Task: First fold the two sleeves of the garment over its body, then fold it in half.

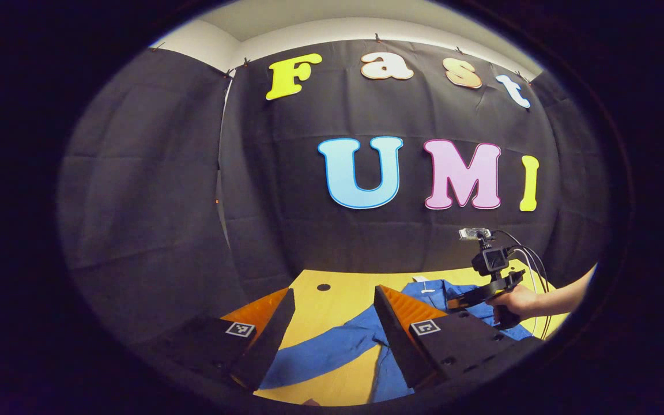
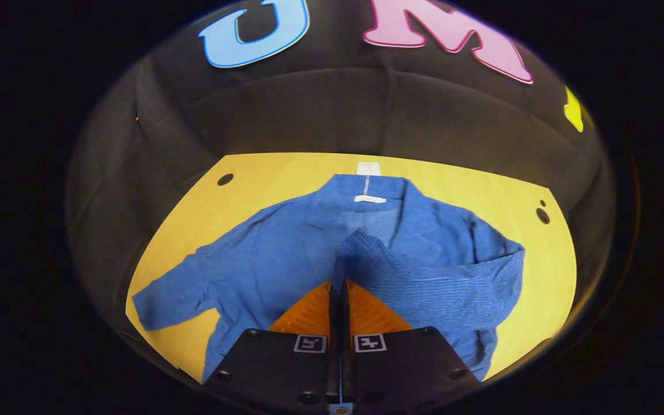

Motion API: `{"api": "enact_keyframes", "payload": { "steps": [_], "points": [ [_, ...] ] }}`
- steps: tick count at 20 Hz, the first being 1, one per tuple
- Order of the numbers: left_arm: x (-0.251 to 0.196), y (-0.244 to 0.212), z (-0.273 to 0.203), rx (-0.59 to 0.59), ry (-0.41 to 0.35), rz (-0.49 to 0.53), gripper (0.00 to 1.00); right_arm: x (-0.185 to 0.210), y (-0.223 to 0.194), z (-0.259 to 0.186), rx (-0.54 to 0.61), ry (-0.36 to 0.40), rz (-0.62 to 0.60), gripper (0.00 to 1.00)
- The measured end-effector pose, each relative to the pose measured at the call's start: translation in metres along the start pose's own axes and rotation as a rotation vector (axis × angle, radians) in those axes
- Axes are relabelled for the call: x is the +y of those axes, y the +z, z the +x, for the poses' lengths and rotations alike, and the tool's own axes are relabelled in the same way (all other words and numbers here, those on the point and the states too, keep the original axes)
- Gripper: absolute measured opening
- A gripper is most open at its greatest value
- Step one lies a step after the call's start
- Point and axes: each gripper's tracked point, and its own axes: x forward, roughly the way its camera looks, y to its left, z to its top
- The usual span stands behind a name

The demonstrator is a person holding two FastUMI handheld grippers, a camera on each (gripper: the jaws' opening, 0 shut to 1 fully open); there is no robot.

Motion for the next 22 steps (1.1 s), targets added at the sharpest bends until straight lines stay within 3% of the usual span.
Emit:
{"api": "enact_keyframes", "payload": {
  "steps": [5, 10, 18, 19, 20, 22],
  "points": [
    [0.016, -0.001, -0.007, 0.008, 0.054, 0.006, 0.8, 0.052, -0.015, 0.027, 0.05, 0.069, -0.078, 0.04],
    [0.021, -0.004, -0.01, 0.016, 0.072, 0.005, 0.8, 0.06, -0.031, 0.044, 0.11, 0.069, -0.078, 0.04],
    [0.022, -0.005, -0.003, 0.019, 0.062, -0.001, 0.8, 0.088, -0.035, 0.042, 0.139, 0.155, -0.023, 0.12],
    [0.023, -0.006, -0.003, 0.018, 0.061, -0.002, 0.8, 0.093, -0.034, 0.041, 0.145, 0.171, -0.01, 0.04],
    [0.024, -0.006, -0.003, 0.018, 0.062, 0.0, 0.8, 0.1, -0.034, 0.041, 0.141, 0.192, 0.001, 0.18],
    [0.025, -0.008, -0.004, 0.019, 0.064, 0.002, 0.8, 0.106, -0.034, 0.041, 0.143, 0.204, -0.003, 0.26]
  ]
}}
